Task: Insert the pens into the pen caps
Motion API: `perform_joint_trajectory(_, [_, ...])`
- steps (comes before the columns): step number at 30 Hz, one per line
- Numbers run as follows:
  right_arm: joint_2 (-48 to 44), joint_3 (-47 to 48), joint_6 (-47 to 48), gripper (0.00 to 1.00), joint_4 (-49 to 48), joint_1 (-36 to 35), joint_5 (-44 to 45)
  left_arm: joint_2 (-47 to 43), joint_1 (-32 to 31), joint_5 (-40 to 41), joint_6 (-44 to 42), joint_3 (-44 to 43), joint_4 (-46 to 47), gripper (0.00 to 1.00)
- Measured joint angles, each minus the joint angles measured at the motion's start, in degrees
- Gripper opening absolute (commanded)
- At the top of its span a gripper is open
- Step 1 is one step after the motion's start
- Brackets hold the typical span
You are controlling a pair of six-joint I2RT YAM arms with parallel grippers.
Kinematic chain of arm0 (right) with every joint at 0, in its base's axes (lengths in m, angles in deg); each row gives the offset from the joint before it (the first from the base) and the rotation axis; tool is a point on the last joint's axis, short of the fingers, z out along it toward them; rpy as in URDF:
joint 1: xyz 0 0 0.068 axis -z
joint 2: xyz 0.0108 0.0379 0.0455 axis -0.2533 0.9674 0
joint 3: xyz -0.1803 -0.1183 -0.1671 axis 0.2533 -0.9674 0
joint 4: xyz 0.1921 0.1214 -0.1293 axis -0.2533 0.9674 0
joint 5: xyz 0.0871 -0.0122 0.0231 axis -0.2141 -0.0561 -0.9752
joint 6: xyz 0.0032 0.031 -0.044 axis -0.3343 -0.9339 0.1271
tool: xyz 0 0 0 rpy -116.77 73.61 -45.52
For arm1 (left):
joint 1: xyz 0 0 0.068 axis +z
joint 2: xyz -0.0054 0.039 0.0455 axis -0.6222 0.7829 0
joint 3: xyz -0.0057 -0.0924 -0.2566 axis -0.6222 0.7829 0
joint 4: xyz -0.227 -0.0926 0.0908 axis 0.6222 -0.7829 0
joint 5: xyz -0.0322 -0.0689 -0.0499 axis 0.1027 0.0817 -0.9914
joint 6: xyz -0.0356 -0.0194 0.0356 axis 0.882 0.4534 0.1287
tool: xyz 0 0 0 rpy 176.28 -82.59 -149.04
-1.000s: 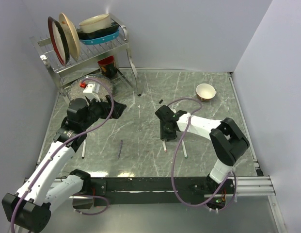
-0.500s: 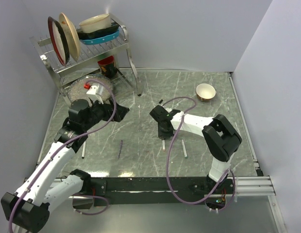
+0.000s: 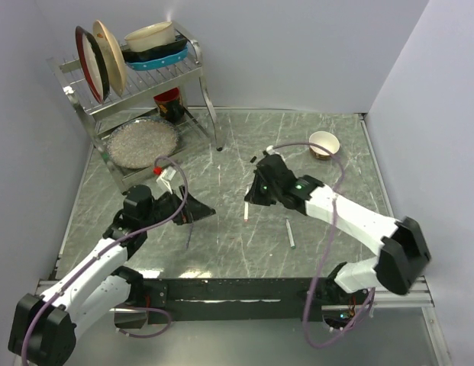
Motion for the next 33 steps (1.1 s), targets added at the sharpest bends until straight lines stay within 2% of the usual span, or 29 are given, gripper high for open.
perform_joint_trajectory(3, [-5.73,-3.8,-2.6,0.0,-3.82,-0.37,-3.26,2.29,-0.83,-2.82,4.98,1.6,6.64,0.83])
perform_joint_trajectory(5, [-8.55,-6.27,-4.5,0.0,-6.32,-0.9,-4.96,3.96,-1.92,-3.82,7.02,1.6,10.97,0.78])
perform_joint_trajectory(10, [-12.96,-9.94,-8.83,0.0,-11.32,-2.99,-7.58,10.19,-7.82,-4.31,12.28,1.49,21.29,0.7])
perform_joint_trajectory(16, [-15.1,-10.05,-11.41,0.0,-15.34,-4.72,-8.5,17.55,-14.27,-4.04,13.77,-1.33,24.7,0.61])
perform_joint_trajectory(18, [-15.72,-10.08,-11.82,0.0,-16.02,-4.98,-8.61,18.23,-14.97,-3.8,13.77,-1.81,25.49,0.55])
perform_joint_trajectory(23, [-17.07,-10.73,-12.37,0.0,-16.87,-5.51,-8.7,18.38,-15.28,-3.39,13.77,-2.51,26.56,0.52])
perform_joint_trajectory(26, [-17.16,-10.78,-12.22,0.0,-16.85,-5.6,-8.83,18.38,-15.28,-3.19,13.7,-2.89,26.71,0.31])
perform_joint_trajectory(27, [-17.16,-10.78,-12.15,0.0,-16.83,-5.62,-8.87,18.38,-15.28,-3.15,13.81,-2.95,26.73,0.19])
perform_joint_trajectory(28, [-17.16,-10.78,-12.07,0.0,-16.81,-5.62,-8.92,18.38,-15.28,-3.15,13.79,-3.02,26.73,0.14])
perform_joint_trajectory(29, [-17.16,-10.78,-11.63,0.02,-16.61,-5.62,-8.76,18.38,-15.28,-3.21,13.66,-3.13,26.77,0.09])
perform_joint_trajectory(30, [-17.16,-10.78,-11.43,0.15,-16.57,-5.62,-8.74,18.36,-15.3,-3.15,13.64,-3.21,26.73,0.01])
perform_joint_trajectory(32, [-17.16,-10.78,-11.21,0.35,-16.55,-5.62,-8.66,18.34,-15.34,-3.17,13.77,-3.21,26.73,0.01])
perform_joint_trajectory(33, [-17.16,-10.78,-11.45,0.49,-16.52,-5.62,-8.7,18.34,-15.37,-3.19,13.68,-3.23,26.69,0.01])
